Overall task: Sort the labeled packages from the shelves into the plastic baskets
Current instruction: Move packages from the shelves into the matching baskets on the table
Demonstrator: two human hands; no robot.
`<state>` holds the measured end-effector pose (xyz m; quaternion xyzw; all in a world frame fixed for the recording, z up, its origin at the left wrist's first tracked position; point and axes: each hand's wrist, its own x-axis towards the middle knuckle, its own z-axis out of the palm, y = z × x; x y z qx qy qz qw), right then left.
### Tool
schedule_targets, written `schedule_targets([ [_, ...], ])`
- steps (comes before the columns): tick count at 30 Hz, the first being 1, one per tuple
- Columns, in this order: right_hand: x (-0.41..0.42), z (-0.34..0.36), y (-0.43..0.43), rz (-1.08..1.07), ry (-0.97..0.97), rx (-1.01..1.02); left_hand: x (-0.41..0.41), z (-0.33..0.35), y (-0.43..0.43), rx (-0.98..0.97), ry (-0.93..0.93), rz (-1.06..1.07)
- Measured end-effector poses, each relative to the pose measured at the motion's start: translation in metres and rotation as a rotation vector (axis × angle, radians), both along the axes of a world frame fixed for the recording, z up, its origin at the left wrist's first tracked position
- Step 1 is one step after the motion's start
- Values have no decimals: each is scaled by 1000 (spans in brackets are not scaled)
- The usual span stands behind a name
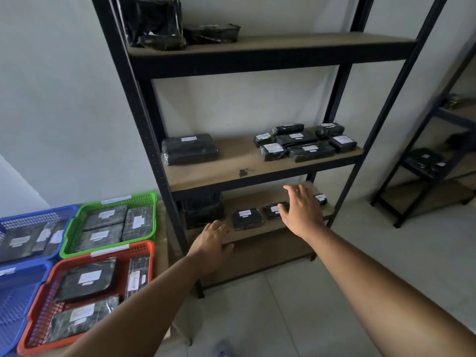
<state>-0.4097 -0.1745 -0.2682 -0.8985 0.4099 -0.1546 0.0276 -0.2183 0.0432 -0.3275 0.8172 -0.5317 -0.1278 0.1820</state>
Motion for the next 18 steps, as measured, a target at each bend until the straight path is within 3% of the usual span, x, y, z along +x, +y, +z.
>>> schedule_targets([
  [12,39,25,-139,82,112,-83,48,6,-172,-233,-192,-58],
  [18,83,18,-204,134,187,-100,82,-2,-244,-190,-193,-86],
])
